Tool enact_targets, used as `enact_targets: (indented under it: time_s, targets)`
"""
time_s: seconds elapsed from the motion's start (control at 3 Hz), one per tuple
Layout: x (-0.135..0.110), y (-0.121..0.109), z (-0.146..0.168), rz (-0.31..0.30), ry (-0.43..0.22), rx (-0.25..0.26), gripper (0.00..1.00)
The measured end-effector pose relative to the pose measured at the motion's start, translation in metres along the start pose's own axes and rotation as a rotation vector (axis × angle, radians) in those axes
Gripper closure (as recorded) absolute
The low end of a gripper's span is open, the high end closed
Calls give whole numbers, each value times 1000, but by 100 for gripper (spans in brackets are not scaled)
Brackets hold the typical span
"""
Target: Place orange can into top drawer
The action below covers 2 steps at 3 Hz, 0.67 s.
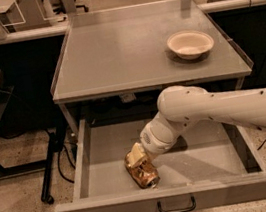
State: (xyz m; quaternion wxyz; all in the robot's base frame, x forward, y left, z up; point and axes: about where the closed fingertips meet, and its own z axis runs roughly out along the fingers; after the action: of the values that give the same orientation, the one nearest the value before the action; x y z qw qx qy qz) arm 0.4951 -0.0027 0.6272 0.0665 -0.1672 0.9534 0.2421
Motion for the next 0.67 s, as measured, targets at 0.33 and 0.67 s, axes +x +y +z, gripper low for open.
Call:
enact_targets:
  time_s: [0.33, 0.67]
  targets:
    - [1, -1, 1, 7, 4, 2, 100]
    - [1, -1, 1, 7, 4, 2, 81]
